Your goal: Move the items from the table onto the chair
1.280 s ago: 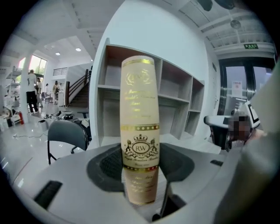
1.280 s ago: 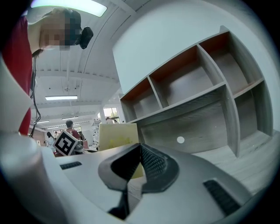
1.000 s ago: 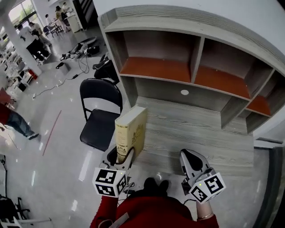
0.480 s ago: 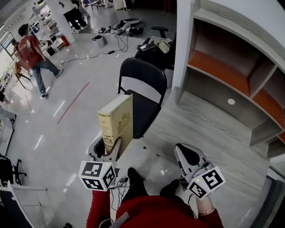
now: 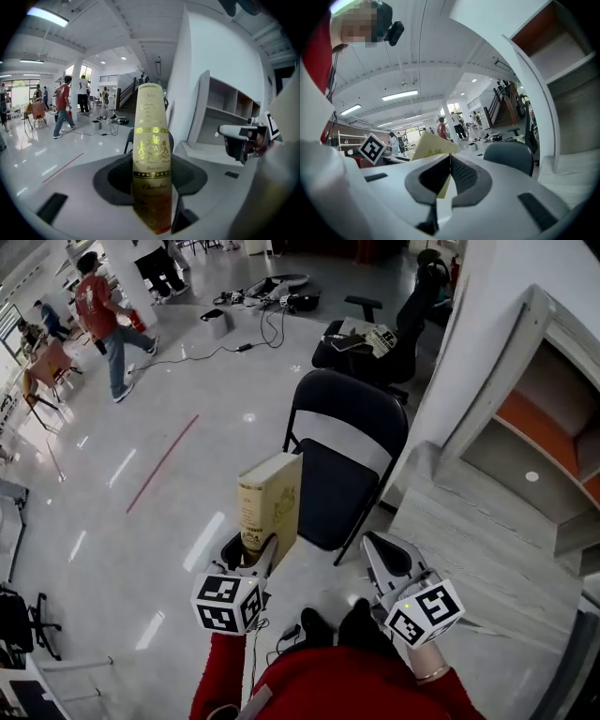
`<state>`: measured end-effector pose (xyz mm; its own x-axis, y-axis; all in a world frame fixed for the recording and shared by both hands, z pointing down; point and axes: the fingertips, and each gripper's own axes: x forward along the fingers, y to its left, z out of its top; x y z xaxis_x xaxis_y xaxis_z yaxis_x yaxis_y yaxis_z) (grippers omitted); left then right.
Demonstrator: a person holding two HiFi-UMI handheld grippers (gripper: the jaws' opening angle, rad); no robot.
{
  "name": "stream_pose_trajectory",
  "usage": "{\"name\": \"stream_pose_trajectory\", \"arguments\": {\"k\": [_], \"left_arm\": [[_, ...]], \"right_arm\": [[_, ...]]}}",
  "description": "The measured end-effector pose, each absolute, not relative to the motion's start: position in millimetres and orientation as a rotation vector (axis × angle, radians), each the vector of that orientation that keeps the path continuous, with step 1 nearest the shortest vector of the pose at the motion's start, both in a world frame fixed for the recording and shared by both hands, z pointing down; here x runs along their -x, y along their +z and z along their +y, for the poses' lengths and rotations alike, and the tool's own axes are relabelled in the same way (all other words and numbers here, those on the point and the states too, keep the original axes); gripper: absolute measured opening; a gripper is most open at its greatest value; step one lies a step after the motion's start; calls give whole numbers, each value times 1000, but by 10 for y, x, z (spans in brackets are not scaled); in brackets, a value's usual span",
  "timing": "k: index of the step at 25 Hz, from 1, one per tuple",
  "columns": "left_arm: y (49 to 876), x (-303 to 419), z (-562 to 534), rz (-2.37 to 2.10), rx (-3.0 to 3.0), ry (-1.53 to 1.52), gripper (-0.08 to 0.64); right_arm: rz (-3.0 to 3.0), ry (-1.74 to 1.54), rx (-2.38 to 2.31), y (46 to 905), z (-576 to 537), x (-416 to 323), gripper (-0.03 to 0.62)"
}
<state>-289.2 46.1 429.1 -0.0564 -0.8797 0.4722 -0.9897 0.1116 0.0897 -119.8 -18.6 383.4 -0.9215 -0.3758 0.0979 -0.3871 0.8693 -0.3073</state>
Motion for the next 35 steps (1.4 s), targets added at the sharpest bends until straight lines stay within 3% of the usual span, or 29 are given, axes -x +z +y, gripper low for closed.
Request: {"name": "stream_pose_trajectory", "arguments": {"k": [16,25,35], "left_arm": [[4835,3699,-817,-1761,-1872,509,221],[5418,3808,-1526,-1441,-2009,621,221],[6446,3914,-1708,-1133,-1939,1043,221]], "right_arm": [[-2976,571,-833,3850,-1448,2025,14],[-2815,647,-1250,4105,-1781,2136,14],[-2610,709,-1555,4340,-1677,2189,14]]}}
